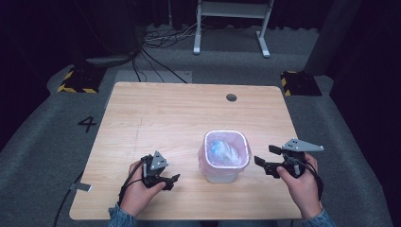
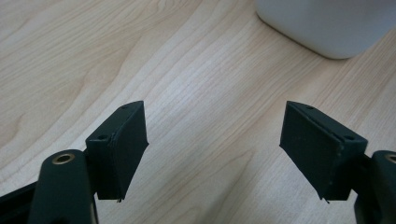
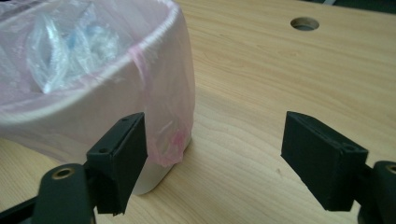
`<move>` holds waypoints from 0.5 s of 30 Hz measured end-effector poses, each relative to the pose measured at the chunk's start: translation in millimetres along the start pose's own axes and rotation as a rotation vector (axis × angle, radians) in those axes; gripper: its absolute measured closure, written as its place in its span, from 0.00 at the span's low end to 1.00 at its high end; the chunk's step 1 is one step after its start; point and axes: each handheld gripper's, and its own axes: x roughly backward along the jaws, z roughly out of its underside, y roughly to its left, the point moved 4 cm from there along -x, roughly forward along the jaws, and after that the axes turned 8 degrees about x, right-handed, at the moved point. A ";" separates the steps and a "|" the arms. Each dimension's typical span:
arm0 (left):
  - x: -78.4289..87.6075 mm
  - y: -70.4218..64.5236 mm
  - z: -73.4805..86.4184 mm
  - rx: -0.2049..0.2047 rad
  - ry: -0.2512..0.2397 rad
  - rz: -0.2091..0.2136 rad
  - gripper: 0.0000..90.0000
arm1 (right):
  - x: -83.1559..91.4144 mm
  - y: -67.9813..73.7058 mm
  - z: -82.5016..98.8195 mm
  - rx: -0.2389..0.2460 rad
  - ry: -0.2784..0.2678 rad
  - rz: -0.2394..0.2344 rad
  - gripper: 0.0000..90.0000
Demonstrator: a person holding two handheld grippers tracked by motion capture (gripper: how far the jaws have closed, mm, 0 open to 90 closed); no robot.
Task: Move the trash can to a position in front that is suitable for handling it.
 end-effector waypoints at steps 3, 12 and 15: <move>0.5 -6.3 -3.2 -0.010 -0.012 0.010 0.25 | -5.5 -1.6 9.1 -0.036 -0.002 -0.008 0.25; -5.6 -19.1 -11.5 -0.022 -0.034 0.046 0.25 | -15.5 1.7 31.1 -0.004 0.051 -0.006 0.23; -7.9 -24.7 -13.1 -0.037 -0.035 0.066 0.24 | -16.9 2.6 35.5 0.026 0.063 -0.007 0.22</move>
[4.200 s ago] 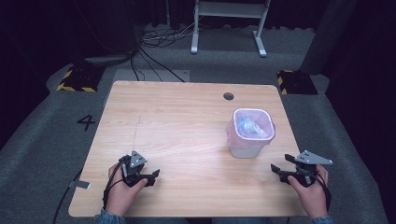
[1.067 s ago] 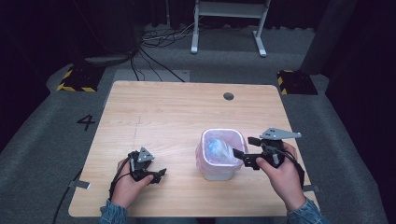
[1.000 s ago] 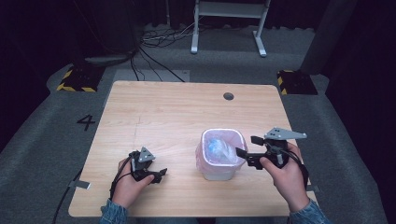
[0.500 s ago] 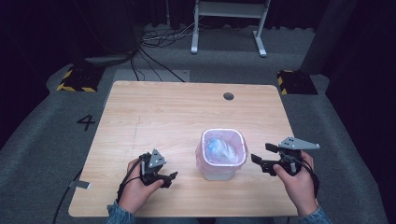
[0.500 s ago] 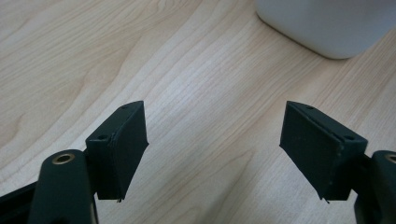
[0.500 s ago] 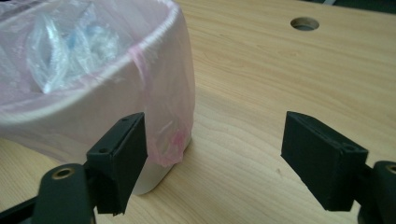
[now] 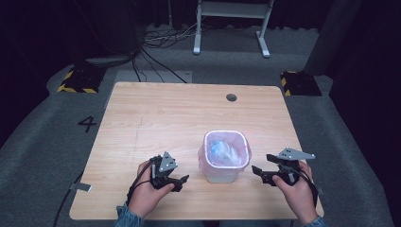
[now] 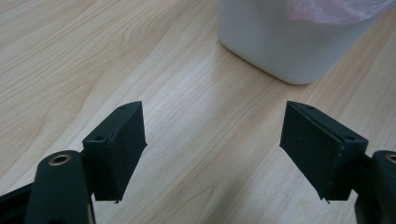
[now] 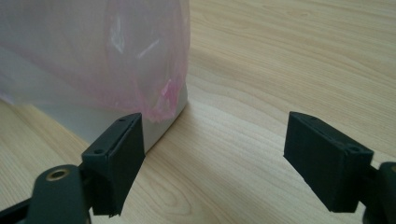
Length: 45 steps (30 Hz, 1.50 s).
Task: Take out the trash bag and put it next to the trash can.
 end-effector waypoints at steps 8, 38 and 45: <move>-6.3 -17.4 -6.5 -0.002 -0.030 0.089 0.22 | -7.1 3.9 10.7 -0.004 0.023 -0.022 0.22; -8.7 -47.8 -36.6 -0.095 -0.142 0.220 0.96 | -24.4 28.9 -8.7 0.209 -0.014 -0.093 0.93; 10.4 -56.1 -41.9 -0.137 -0.165 0.207 0.99 | -5.0 35.9 -18.6 0.260 -0.093 -0.055 0.98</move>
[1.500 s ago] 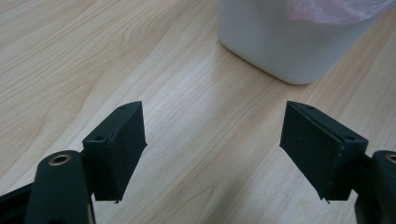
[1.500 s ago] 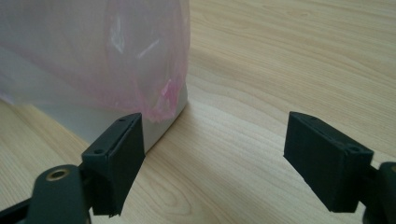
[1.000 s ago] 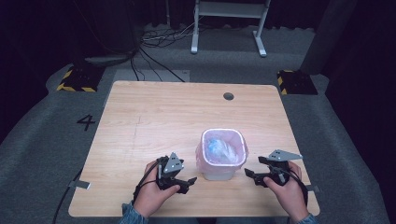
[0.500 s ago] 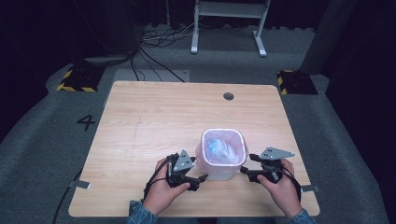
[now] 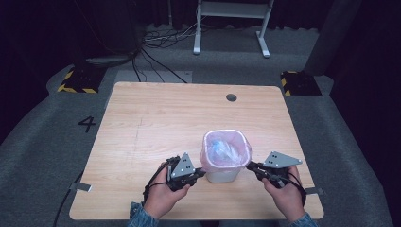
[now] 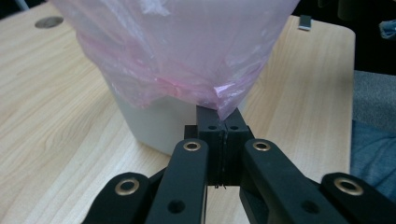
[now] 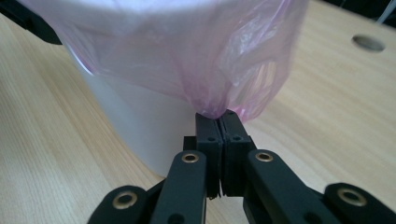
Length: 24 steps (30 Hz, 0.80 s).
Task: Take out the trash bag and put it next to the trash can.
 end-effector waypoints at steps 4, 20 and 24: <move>11.4 -4.5 -9.0 -0.002 -0.033 0.001 0.99 | 11.9 1.8 -5.4 0.013 -0.048 0.045 0.99; 42.6 5.3 -33.3 0.020 -0.175 -0.023 0.99 | 49.5 1.5 -35.8 0.049 -0.203 0.145 1.00; 37.8 20.7 -31.2 0.034 -0.166 -0.085 0.99 | 41.1 -5.9 -37.6 0.035 -0.182 0.144 1.00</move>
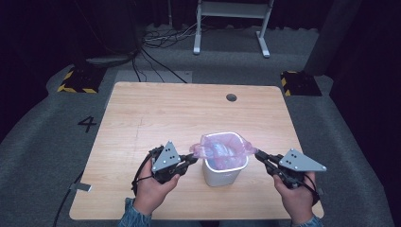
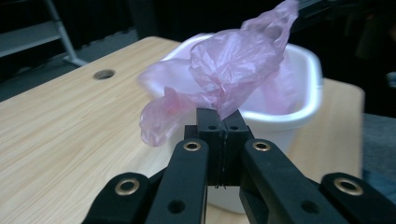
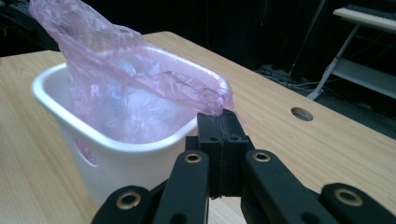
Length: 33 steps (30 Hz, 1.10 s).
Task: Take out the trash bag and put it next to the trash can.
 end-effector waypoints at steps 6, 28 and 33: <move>-20.6 16.3 12.1 0.016 0.052 -0.048 0.99 | -24.8 -10.1 3.0 0.005 0.053 0.006 1.00; -33.5 23.9 24.8 0.066 0.078 -0.048 0.99 | -29.1 -17.7 28.7 -0.054 0.086 0.068 0.45; -31.9 26.2 22.7 0.070 0.071 -0.045 0.99 | -27.5 -21.3 48.6 -0.124 0.134 0.074 0.54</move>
